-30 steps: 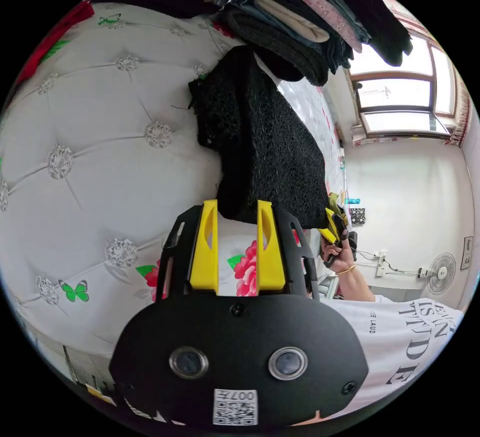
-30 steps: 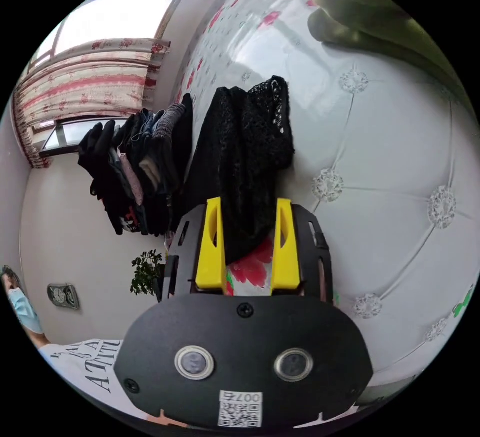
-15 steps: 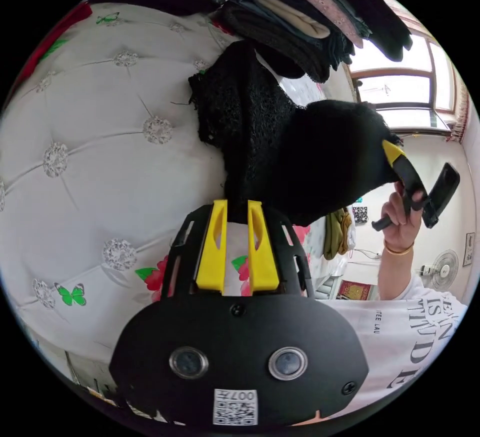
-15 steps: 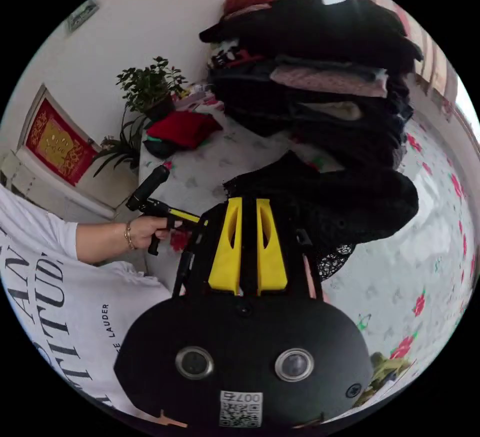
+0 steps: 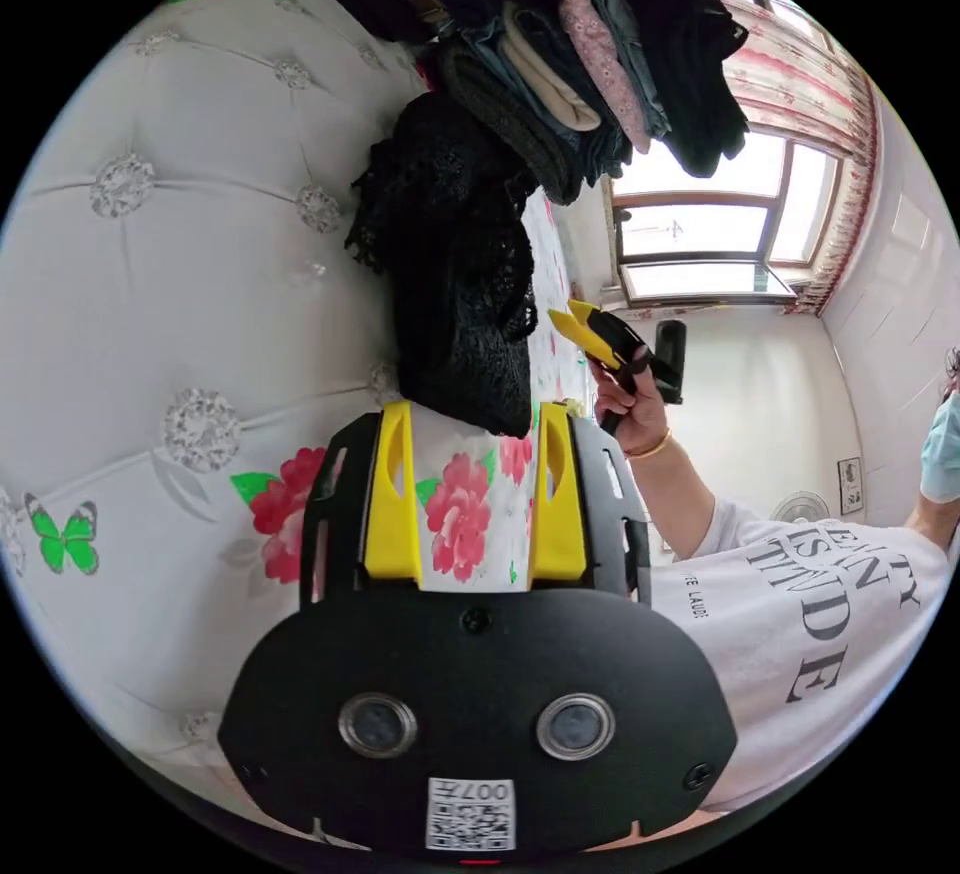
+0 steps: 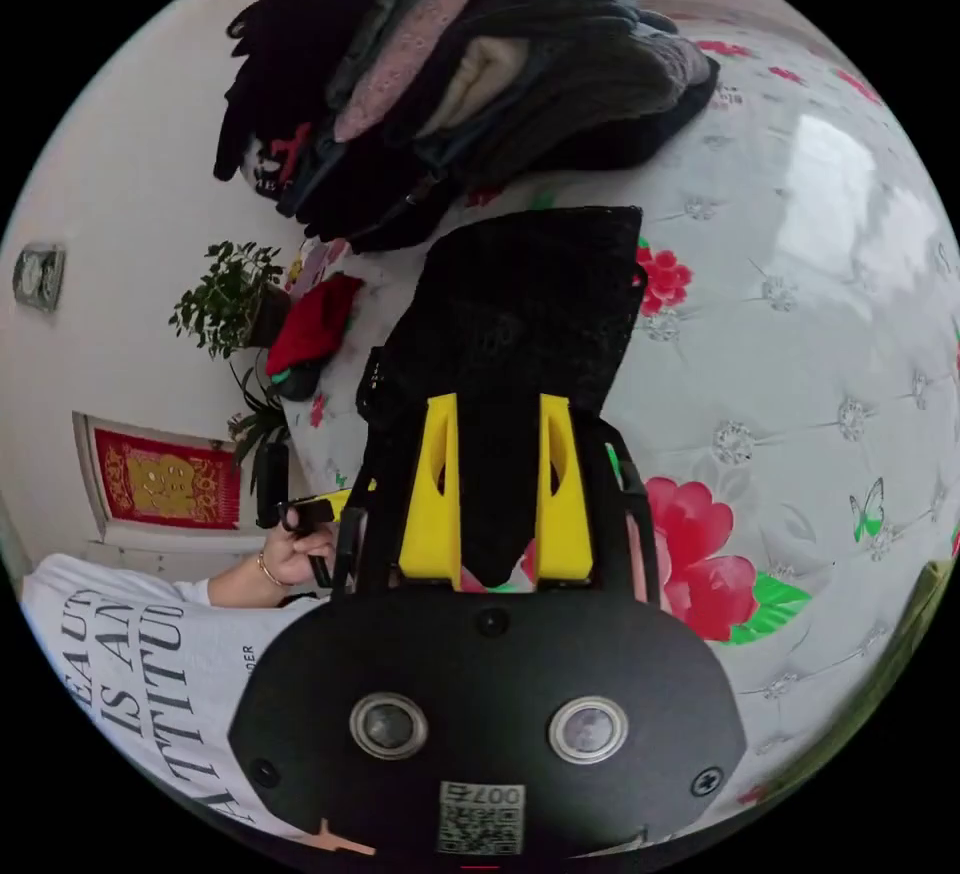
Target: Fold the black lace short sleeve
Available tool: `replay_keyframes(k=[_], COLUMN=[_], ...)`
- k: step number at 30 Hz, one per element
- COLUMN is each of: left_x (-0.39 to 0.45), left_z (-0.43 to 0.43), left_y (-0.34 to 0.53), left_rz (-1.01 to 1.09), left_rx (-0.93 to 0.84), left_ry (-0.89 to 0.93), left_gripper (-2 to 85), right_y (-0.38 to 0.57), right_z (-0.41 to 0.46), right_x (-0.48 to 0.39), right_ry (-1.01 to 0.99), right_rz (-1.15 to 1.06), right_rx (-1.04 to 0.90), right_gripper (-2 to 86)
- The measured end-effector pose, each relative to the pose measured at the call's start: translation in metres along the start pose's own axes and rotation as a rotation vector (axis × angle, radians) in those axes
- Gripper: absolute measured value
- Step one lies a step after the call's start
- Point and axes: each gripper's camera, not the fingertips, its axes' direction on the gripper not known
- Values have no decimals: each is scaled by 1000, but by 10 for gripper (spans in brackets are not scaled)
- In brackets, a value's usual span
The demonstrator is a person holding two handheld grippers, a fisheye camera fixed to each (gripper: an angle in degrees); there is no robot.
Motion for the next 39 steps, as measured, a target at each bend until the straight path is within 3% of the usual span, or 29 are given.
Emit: replay_keyframes(k=[4, 7, 14, 20, 25, 29, 31, 34, 39], left_x=[4, -2, 0, 12, 7, 5, 14, 40, 104], left_z=[16, 16, -86, -131, -80, -51, -62, -105, -250], left_y=[-17, -28, 0, 32, 30, 16, 7, -15, -54], left_rz=[-27, -127, -72, -44, -62, -98, -59, 38, 260], left_rx=[-31, -51, 53, 106, -6, -4, 43, 110, 330], left_ry=[13, -27, -137, -209, -162, -122, -89, -74, -188], left_gripper=[148, 72, 50, 100, 122, 40, 28, 15, 16], right_y=[6, 29, 84, 97, 70, 36, 19, -17, -85], right_z=[36, 71, 85, -4, 5, 46, 41, 28, 17], right_x=[50, 43, 11, 105, 133, 100, 69, 3, -139], right_ry=[-18, -106, -350, -297, -312, -366, -340, -426, -571], right_rz=[113, 82, -31, 243, 299, 271, 189, 36, -232], right_rx=[-119, -176, -320, 62, 47, -90, -60, -17, 59], right_gripper=[82, 75, 76, 96, 97, 50, 26, 8, 2])
